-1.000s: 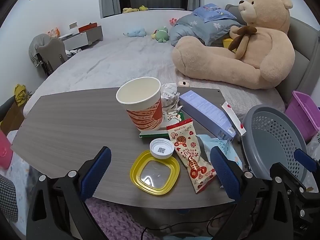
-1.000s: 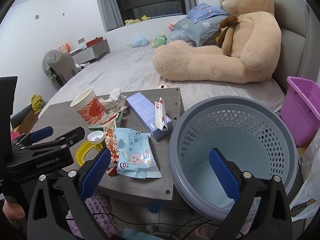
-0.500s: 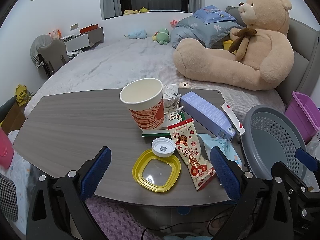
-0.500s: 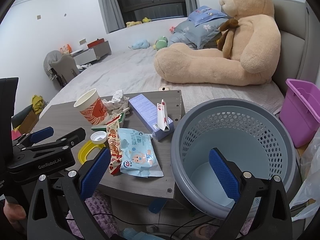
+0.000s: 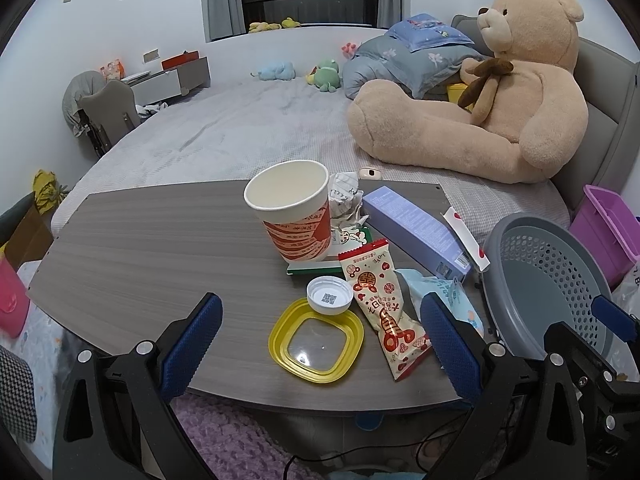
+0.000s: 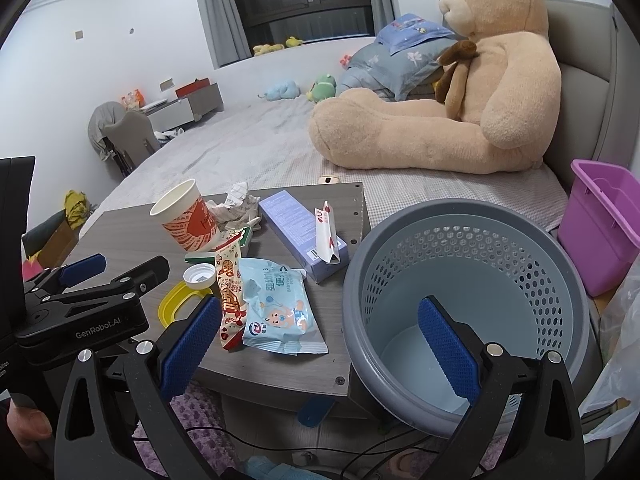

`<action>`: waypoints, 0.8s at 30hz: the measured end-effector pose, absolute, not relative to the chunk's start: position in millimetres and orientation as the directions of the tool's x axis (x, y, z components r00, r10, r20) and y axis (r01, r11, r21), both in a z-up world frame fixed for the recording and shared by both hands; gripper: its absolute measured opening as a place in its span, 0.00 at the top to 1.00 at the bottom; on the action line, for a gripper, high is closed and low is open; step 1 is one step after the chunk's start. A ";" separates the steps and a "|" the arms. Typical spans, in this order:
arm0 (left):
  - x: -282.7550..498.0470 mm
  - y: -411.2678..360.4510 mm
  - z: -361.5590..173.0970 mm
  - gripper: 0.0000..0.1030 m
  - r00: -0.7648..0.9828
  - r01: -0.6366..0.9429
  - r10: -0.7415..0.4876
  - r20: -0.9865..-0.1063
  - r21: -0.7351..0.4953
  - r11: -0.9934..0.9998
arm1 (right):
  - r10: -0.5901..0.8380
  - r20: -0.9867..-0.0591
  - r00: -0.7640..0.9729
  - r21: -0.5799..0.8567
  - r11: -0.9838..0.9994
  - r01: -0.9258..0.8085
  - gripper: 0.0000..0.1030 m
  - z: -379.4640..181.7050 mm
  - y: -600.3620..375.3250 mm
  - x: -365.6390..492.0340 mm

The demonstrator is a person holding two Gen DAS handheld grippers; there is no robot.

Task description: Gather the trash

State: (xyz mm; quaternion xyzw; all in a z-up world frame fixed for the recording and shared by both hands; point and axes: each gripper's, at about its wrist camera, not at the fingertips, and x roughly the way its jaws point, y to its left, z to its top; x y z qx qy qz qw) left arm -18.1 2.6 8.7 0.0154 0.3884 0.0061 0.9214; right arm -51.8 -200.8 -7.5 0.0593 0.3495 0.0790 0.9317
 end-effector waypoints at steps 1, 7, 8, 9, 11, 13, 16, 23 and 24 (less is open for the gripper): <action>-18.5 2.8 8.9 0.08 0.699 0.000 0.024 -0.715 0.034 0.999 | 0.189 -0.642 0.743 0.166 0.980 -0.106 0.06 -7.3 -200.8 -51.7; -18.9 2.8 9.4 0.08 0.699 0.000 0.024 -0.714 0.033 0.999 | 0.188 -0.640 0.745 0.165 0.981 -0.105 0.06 -5.5 -201.6 -51.1; -18.8 2.6 9.3 0.08 0.699 0.000 0.025 -0.715 0.034 0.999 | 0.188 -0.639 0.746 0.165 0.981 -0.105 0.06 -5.3 -201.7 -51.0; -18.8 2.5 9.1 0.08 0.699 0.000 0.025 -0.714 0.035 0.999 | 0.187 -0.639 0.746 0.164 0.981 -0.105 0.06 -5.3 -201.7 -51.0; -18.9 2.7 9.2 0.08 0.699 0.000 0.025 -0.714 0.035 0.999 | 0.187 -0.638 0.747 0.165 0.981 -0.105 0.06 -5.3 -202.0 -51.6; -18.8 2.5 9.1 0.08 0.699 0.000 0.025 -0.714 0.035 0.999 | 0.187 -0.638 0.747 0.164 0.981 -0.105 0.06 -5.4 -202.1 -51.7; -18.9 2.7 9.2 0.08 0.699 0.000 0.025 -0.715 0.034 0.999 | 0.187 -0.638 0.747 0.164 0.981 -0.105 0.06 -5.6 -202.1 -51.8; -19.0 2.4 9.1 0.08 0.699 0.000 0.026 -0.714 0.036 0.999 | 0.187 -0.637 0.748 0.165 0.981 -0.105 0.06 -5.3 -202.1 -52.3; -19.0 2.4 8.9 0.08 0.699 0.000 0.025 -0.714 0.035 0.999 | 0.187 -0.637 0.748 0.164 0.981 -0.105 0.06 -5.2 -202.1 -52.2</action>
